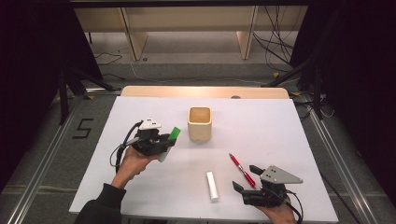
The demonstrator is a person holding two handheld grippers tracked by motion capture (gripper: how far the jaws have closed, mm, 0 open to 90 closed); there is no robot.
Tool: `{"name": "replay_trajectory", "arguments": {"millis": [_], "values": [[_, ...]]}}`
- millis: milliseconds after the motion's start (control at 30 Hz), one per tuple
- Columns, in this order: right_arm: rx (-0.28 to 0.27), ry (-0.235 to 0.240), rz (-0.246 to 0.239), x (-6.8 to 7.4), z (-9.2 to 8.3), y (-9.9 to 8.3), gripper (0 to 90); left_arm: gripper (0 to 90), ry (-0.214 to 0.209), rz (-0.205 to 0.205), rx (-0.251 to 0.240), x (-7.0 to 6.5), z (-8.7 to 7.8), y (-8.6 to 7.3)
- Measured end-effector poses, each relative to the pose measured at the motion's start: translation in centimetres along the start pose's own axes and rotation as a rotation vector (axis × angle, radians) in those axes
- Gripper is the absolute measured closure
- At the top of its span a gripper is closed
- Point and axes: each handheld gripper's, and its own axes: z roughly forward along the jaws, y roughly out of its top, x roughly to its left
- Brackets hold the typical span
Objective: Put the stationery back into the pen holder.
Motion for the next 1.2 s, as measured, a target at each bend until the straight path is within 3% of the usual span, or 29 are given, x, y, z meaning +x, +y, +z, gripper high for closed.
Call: {"name": "replay_trajectory", "arguments": {"millis": [133, 633, 1200], "values": [[0.000, 0.000, 0.003, 0.0, 0.0, 0.0, 17.3, 66.5, -0.007, -0.023, -0.046, 0.2, 0.0, 1.0], [0.001, 0.003, 0.008, 0.0, 0.0, 0.0, 17.3, 66.5, -0.001, -0.024, -0.120, 0.6, 0.6, 4.3], [-0.003, 0.005, 0.010, 0.0, -0.1, 0.0, 17.3, 66.5, 0.053, -0.020, -0.132, 1.5, 2.3, 6.7]]}}
